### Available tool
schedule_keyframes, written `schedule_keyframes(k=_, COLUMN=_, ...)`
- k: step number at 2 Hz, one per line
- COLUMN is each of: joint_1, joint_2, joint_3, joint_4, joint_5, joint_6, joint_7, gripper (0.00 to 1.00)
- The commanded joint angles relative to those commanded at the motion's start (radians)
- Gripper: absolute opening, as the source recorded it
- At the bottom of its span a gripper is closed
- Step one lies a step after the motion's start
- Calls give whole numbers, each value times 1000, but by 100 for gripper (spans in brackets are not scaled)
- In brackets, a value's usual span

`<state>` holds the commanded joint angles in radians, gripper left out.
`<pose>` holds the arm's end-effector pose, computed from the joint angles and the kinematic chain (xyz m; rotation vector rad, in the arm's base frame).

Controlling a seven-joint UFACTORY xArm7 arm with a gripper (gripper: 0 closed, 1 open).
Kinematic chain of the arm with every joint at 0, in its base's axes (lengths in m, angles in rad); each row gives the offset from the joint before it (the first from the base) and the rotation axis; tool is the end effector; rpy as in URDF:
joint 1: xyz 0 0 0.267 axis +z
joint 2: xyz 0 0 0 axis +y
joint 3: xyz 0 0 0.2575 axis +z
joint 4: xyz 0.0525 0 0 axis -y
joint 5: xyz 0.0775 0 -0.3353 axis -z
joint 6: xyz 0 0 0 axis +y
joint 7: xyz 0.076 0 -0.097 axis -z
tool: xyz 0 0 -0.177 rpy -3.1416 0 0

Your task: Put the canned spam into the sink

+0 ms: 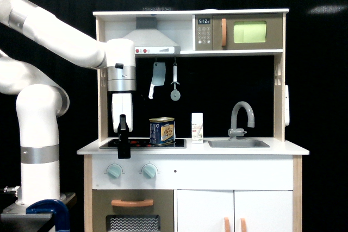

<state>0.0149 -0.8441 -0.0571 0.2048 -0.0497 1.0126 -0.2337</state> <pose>0.2575 -0.0086 0.1060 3.1148 0.3684 0.0560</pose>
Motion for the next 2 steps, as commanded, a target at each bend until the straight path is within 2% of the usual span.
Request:
schedule_keyframes(k=1, joint_1=250, joint_2=-234, joint_3=-129, joint_4=5, joint_5=27, joint_6=92, joint_7=-485, gripper=100)
schedule_keyframes(k=2, joint_1=388, joint_2=-116, joint_3=8, joint_4=68, joint_5=141, joint_6=7, joint_7=-350, gripper=100)
